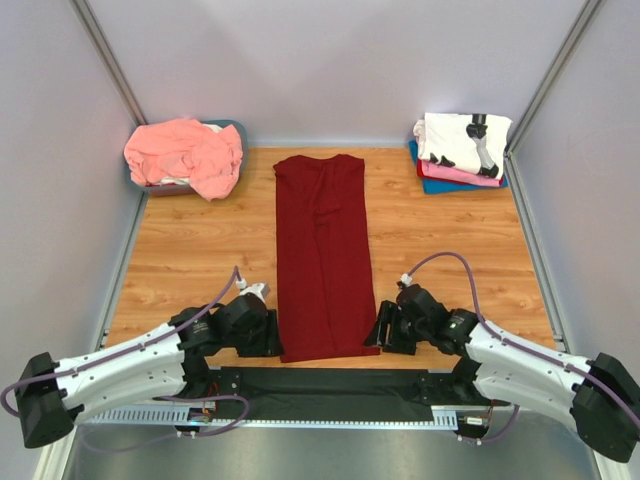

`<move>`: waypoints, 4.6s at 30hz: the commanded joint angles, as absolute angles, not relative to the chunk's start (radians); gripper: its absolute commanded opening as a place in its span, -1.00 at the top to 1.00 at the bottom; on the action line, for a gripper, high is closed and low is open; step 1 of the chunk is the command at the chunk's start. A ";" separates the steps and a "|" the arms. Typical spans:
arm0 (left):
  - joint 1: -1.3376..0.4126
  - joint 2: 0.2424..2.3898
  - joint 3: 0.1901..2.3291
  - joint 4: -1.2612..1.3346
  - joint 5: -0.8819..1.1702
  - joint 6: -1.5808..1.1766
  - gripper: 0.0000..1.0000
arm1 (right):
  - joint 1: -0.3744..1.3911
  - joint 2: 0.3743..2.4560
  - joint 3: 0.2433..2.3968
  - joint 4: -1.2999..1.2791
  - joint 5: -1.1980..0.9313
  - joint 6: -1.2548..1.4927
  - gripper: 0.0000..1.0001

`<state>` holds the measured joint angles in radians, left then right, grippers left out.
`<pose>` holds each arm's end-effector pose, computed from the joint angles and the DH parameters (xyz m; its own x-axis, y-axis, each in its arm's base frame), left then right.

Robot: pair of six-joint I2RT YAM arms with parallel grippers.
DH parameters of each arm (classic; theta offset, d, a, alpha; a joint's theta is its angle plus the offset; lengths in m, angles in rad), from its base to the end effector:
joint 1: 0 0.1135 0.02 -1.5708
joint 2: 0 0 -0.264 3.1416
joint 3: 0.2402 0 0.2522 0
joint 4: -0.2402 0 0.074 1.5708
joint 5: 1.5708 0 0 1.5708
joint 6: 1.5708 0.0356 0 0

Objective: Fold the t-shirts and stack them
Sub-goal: Fold the tshirt

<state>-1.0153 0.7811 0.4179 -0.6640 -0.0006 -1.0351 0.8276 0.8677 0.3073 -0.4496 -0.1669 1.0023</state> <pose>0.0736 -0.1185 0.1746 -0.9609 -0.0825 -0.2645 0.0455 0.8946 -0.4445 0.0949 0.1120 0.1431 -0.9707 0.1718 -0.1678 0.0598 0.8496 0.5239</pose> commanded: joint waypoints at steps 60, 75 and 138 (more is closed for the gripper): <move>-1.152 0.966 0.768 -0.857 -0.224 -1.071 1.00 | 0.956 0.883 0.628 -0.727 0.138 0.954 0.99; -0.829 1.230 1.086 -0.873 -0.172 -0.713 1.00 | 0.646 1.281 1.043 -0.755 0.074 0.632 0.99; -0.308 2.195 2.072 -0.978 0.051 -0.361 -0.16 | 0.255 2.373 2.351 -1.093 -0.230 0.448 -0.33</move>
